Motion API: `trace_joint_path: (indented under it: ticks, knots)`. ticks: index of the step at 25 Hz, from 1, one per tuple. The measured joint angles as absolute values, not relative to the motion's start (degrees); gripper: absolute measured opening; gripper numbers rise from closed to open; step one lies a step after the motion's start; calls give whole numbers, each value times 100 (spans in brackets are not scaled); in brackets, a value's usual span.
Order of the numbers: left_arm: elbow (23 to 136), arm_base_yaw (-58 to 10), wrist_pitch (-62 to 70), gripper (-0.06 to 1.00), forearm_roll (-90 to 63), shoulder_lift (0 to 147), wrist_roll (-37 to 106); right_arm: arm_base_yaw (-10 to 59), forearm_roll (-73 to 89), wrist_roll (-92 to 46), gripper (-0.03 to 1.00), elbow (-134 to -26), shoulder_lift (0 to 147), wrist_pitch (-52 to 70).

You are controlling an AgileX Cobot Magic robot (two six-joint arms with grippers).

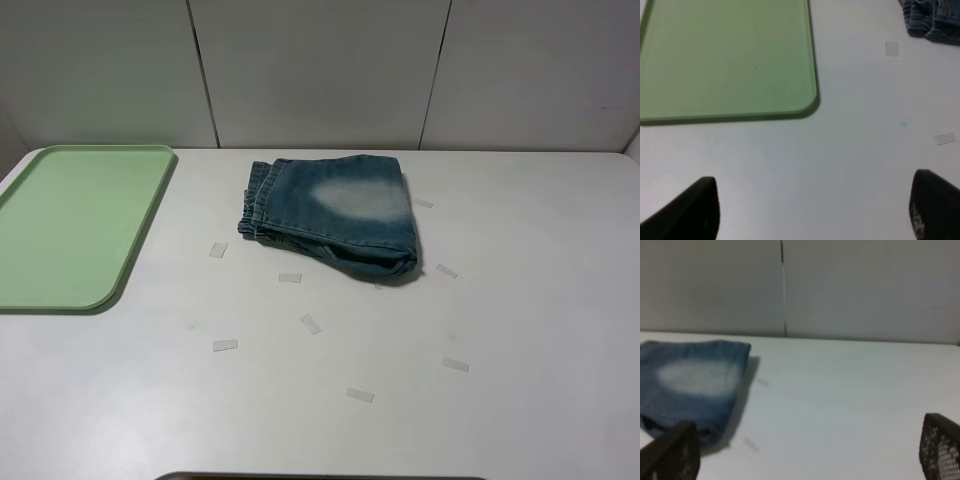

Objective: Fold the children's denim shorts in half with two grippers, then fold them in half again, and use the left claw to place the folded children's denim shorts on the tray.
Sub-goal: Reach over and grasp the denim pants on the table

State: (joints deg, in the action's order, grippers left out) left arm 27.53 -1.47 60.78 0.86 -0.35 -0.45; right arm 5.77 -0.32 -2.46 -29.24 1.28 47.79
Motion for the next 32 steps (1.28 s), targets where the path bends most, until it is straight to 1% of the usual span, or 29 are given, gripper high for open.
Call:
trace_joint_path:
  ticks: [6,14,32]
  knots:
    - [2753,-147,6078,76,86,-35,-45,577,-60,-147,66,-2932,-35,5044]
    - [2753,-147,6078,76,86,-35,-45,577,-99,39,66,-2947,-35,6031]
    - [2753,-147,6078,76,86,-35,-45,577,-121,39,66,-2829,-35,5841]
